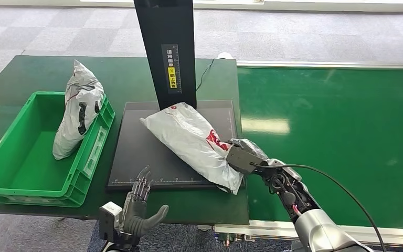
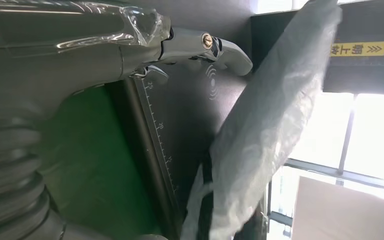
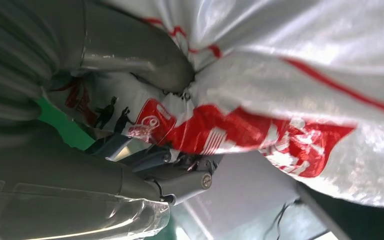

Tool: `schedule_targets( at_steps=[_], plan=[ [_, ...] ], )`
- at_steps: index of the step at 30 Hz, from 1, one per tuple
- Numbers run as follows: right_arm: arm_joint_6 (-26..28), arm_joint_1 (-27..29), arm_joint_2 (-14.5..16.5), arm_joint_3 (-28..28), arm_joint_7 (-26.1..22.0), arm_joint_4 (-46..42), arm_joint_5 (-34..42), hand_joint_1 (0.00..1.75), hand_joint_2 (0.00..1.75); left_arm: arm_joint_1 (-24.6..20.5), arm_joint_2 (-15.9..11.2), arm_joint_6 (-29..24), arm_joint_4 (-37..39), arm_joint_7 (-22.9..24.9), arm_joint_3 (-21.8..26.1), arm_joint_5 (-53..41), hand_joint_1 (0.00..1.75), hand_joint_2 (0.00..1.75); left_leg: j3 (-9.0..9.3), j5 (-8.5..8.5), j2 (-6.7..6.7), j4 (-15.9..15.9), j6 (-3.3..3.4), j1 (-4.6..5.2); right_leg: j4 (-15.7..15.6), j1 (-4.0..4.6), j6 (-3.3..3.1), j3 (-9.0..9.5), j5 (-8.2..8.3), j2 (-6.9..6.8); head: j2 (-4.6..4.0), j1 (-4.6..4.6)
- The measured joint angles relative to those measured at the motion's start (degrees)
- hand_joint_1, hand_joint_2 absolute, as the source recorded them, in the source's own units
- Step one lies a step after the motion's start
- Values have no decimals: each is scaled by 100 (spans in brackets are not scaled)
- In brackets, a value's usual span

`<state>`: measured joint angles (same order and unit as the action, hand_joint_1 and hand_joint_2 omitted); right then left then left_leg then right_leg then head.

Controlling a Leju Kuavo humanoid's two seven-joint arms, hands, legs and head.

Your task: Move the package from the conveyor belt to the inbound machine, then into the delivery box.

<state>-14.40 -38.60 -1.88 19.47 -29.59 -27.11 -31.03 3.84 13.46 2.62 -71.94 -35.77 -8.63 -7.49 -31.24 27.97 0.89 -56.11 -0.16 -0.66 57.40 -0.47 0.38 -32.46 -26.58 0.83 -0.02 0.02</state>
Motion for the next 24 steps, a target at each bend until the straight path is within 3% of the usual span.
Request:
schedule_targets(
  at_steps=[6,9,13,20,24],
  plan=[
    [1237,-19,118,-169,-194,-1,632,0,175,116,1,-45,-109,44,2,3,0,175,-1,0,0,0,0,0,0,0,0,-2,0,0,0,1],
    [1506,36,200,-387,-503,-117,988,0,175,150,1,-104,-146,45,3,3,0,175,-1,0,0,0,0,0,0,0,0,-3,0,0,0,1],
    [1406,496,255,-723,-959,-889,1827,0,175,189,-1,-194,-167,37,2,19,0,175,-3,0,4,0,0,0,0,0,0,-3,-1,-4,0,-1],
    [1109,1740,278,-1007,-1042,-2781,2721,0,175,233,-40,-296,-168,-18,4,93,0,175,-12,2,3,2,0,0,0,0,-1,-11,-3,-4,0,0],
    [1067,2130,297,-1070,-1053,-3395,2846,0,175,245,-58,-317,-168,-37,6,97,0,175,-11,2,1,2,0,0,-1,0,-1,-12,-3,-3,0,0]
  ],
)
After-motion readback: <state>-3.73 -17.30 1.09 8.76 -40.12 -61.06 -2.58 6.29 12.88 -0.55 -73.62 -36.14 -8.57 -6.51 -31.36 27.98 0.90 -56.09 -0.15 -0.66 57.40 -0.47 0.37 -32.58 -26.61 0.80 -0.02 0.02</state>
